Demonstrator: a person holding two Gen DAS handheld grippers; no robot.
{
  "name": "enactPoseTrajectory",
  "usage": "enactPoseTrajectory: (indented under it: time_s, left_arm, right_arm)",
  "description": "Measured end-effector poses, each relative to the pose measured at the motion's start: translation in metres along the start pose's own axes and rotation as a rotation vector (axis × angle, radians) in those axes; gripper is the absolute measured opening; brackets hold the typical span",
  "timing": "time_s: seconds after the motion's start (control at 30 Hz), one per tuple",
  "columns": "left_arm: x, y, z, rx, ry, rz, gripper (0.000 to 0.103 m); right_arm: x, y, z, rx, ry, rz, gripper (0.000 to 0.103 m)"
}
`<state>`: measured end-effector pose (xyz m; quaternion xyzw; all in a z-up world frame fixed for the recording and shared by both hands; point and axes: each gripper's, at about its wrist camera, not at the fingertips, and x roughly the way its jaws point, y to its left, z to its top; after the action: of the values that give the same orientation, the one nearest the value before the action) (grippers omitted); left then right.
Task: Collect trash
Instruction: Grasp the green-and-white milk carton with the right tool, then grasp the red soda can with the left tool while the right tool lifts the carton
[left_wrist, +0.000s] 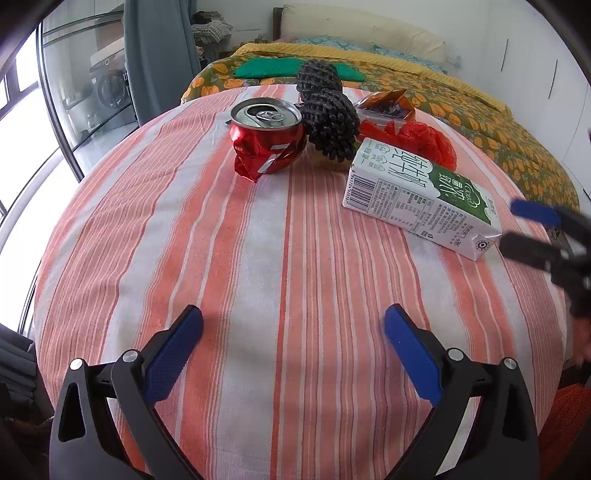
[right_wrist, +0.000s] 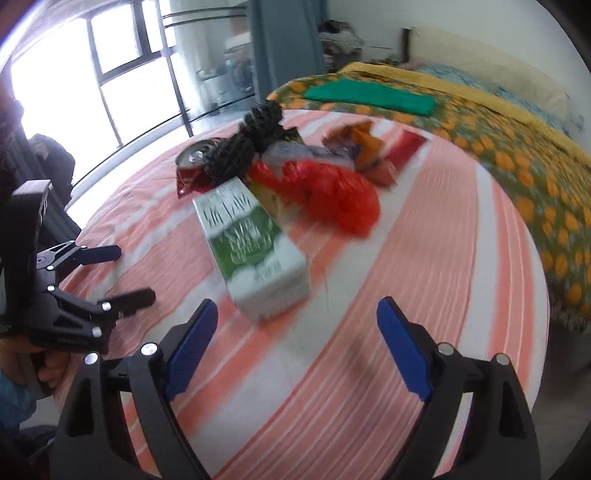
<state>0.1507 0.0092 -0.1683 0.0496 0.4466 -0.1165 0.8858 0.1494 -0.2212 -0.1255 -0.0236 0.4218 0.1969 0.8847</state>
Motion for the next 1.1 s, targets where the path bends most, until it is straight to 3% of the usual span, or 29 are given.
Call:
enactPoseTrajectory:
  time_s: [0.07,0.2,0.23,0.27,0.33,0.6,0.67,0.8,1.03,1.1]
  left_arm:
    - [0.0,0.0,0.0,0.002,0.001,0.002,0.097]
    - [0.001,0.0,0.0,0.006,0.005,0.005,0.097]
    - [0.001,0.0,0.0,0.007,0.005,0.006,0.097]
    - [0.001,0.0,0.0,0.008,0.005,0.006,0.097]
    - [0.001,0.0,0.0,0.008,0.005,0.007,0.097]
    - [0.003,0.003,0.006,0.022,0.013,-0.03,0.097]
    - [0.008,0.005,0.017,0.047,0.013,-0.041,0.097]
    - [0.033,0.016,0.053,0.062,0.007,0.013,0.097]
    - [0.067,0.029,0.102,0.027,-0.001,0.021,0.091]
    - [0.072,0.026,0.109,0.043,-0.003,0.023,0.084]
  right_arm:
    - [0.018,0.007,0.02,-0.059,0.083,0.044,0.086]
    - [0.05,0.028,0.041,-0.162,0.151,0.034,0.085]
    - [0.056,0.03,0.044,-0.164,0.162,0.024,0.083]
    - [0.061,0.03,0.046,-0.151,0.174,0.02,0.069]
    - [0.065,0.026,0.044,-0.103,0.191,0.029,0.063]
    - [0.006,0.015,-0.007,0.049,0.116,-0.035,0.052]
    - [-0.007,0.017,-0.02,0.06,0.095,-0.066,0.049]
    - [-0.022,0.02,-0.038,0.081,0.045,-0.124,0.049]
    - [-0.024,0.015,-0.051,0.131,0.036,-0.114,0.048]
    - [-0.025,0.012,-0.054,0.152,0.035,-0.104,0.048]
